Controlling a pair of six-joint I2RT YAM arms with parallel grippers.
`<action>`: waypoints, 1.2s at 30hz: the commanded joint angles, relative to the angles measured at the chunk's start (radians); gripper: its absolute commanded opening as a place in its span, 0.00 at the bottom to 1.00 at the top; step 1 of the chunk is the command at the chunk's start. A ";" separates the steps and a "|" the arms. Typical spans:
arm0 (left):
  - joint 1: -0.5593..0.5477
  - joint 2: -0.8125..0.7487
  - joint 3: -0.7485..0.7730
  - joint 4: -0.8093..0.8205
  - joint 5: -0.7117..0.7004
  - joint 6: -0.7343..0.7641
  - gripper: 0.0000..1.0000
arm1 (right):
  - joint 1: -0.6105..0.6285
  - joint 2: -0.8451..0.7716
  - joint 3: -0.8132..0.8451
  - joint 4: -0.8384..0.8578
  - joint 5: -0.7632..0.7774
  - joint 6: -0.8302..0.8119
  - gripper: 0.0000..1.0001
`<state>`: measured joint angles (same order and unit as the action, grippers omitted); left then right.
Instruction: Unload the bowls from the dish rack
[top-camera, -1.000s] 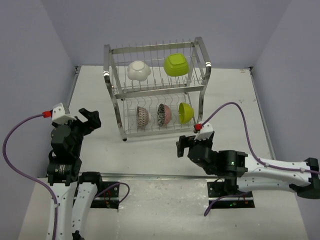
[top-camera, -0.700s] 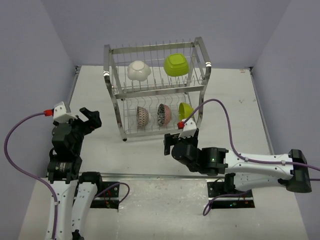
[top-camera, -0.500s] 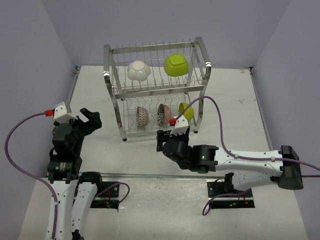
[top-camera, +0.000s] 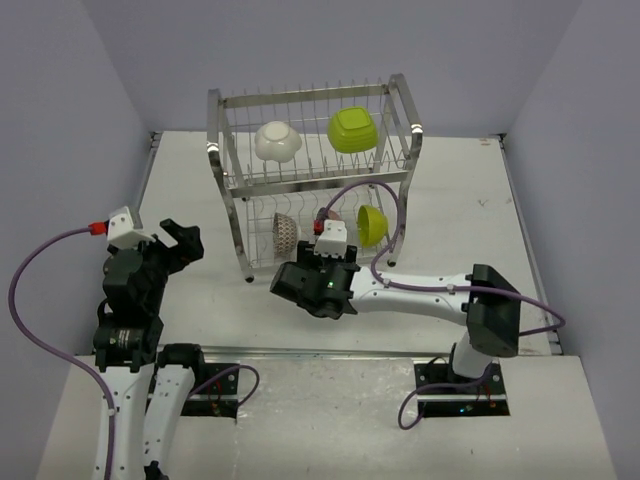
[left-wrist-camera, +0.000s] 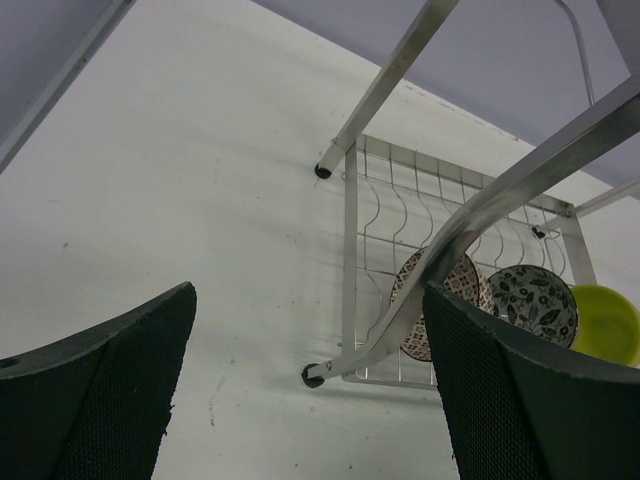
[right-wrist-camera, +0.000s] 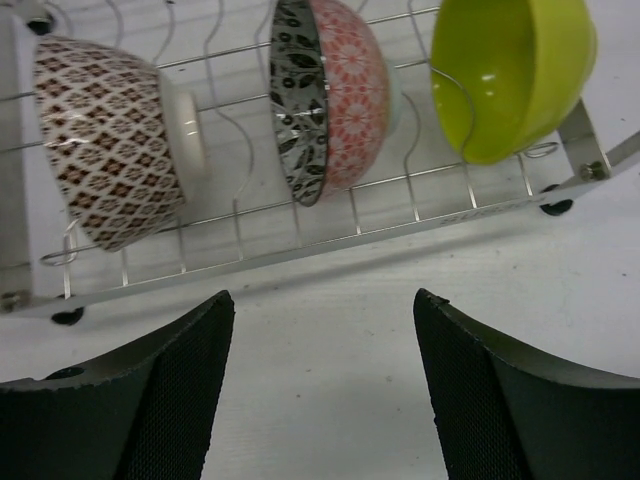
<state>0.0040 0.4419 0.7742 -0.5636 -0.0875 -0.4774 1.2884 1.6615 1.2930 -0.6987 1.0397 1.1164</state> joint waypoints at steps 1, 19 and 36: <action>-0.004 -0.009 0.025 0.008 0.029 0.023 0.94 | -0.024 0.061 0.078 -0.229 0.089 0.235 0.73; -0.004 -0.020 0.010 0.034 0.083 0.040 0.93 | -0.101 0.152 0.058 -0.013 0.166 0.093 0.63; -0.004 -0.015 0.004 0.051 0.163 0.068 0.93 | -0.152 0.265 0.092 0.013 0.267 0.174 0.60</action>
<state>0.0040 0.4271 0.7742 -0.5468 0.0353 -0.4442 1.1568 1.9125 1.3533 -0.7071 1.2186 1.2385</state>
